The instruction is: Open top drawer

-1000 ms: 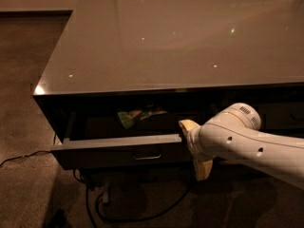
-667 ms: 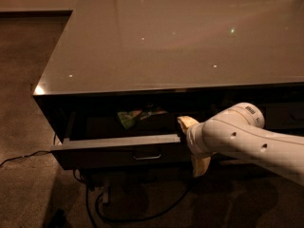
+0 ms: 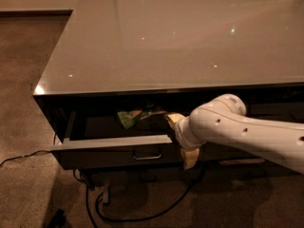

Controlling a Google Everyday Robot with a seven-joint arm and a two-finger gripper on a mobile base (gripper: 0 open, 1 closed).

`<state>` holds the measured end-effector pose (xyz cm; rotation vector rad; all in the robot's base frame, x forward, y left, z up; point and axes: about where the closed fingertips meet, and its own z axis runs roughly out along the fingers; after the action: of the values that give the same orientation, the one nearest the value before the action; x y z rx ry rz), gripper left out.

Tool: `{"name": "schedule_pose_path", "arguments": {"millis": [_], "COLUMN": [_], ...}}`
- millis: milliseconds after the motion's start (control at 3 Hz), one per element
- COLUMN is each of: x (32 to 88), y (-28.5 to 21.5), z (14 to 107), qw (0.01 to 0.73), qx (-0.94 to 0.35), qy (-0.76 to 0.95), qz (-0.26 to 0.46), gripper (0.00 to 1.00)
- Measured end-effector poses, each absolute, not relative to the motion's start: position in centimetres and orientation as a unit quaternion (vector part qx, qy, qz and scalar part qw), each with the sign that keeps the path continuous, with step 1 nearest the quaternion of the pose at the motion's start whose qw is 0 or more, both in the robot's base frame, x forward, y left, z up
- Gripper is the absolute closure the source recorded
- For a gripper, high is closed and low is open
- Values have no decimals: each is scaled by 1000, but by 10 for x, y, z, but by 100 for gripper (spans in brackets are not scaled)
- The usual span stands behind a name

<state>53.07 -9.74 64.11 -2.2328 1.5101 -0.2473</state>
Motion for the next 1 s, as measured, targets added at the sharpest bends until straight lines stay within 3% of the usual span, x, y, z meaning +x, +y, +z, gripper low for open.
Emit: {"name": "schedule_pose_path", "arguments": {"millis": [1000], "x": [545], "y": [-113], "z": [599], "qw": [120], "qx": [-813], "qy": [566], "qz": [-72], "gripper": [0]}}
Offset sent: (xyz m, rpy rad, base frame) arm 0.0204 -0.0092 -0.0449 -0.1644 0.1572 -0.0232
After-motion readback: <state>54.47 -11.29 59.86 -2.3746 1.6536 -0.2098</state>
